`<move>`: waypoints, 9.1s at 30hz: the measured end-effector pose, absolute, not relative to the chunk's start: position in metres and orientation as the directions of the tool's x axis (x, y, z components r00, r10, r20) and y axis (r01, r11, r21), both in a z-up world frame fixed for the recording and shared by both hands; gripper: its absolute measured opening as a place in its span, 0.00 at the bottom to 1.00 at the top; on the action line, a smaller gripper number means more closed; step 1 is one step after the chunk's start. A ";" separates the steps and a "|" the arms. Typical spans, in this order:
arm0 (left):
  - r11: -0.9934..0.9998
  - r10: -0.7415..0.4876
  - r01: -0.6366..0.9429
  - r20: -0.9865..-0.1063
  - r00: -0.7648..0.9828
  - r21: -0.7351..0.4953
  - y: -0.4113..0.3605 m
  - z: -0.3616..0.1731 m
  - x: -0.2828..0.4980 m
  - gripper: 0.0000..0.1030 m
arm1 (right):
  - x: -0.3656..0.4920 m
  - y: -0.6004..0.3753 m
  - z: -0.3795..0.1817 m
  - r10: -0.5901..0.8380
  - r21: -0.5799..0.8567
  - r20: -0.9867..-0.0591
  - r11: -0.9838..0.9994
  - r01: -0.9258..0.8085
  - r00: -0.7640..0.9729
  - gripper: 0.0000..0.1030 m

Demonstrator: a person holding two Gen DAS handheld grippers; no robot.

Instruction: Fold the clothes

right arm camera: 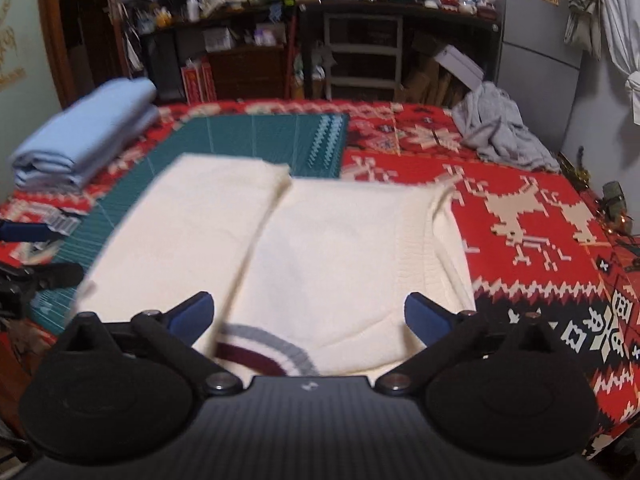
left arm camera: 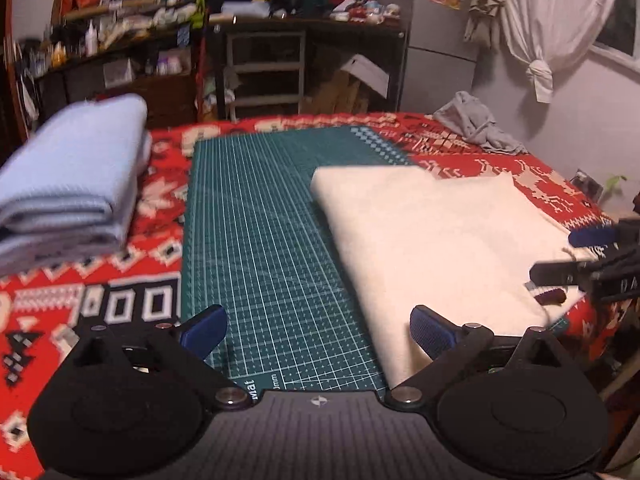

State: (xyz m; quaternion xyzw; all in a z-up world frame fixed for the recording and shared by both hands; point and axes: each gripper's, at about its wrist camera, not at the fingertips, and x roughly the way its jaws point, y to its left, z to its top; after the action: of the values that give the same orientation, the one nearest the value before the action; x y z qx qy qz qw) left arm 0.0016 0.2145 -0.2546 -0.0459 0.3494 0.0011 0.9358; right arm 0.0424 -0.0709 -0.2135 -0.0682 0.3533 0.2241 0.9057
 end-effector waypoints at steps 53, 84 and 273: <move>0.956 -0.266 0.116 -0.630 0.730 -0.269 0.182 -0.224 0.009 0.03 | -0.001 -0.005 -0.198 0.454 0.058 -0.696 0.808 -0.586 0.557 0.07; 0.935 -0.295 0.082 -0.631 0.718 -0.344 0.219 -0.245 0.091 0.02 | 0.108 0.055 -0.204 0.470 0.050 -0.669 0.801 -0.596 0.576 0.08; 0.908 -0.344 0.055 -0.663 0.665 -0.416 0.217 -0.250 0.008 0.02 | 0.092 0.033 -0.192 0.488 0.191 -0.716 0.825 -0.532 0.499 0.03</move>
State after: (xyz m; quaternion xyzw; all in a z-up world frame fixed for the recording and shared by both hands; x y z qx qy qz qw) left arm 0.0077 0.2167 -0.2496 -0.1836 0.3940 -0.1115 0.8936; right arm 0.0923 0.0332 -0.1919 -0.0271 0.4045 0.2945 0.8654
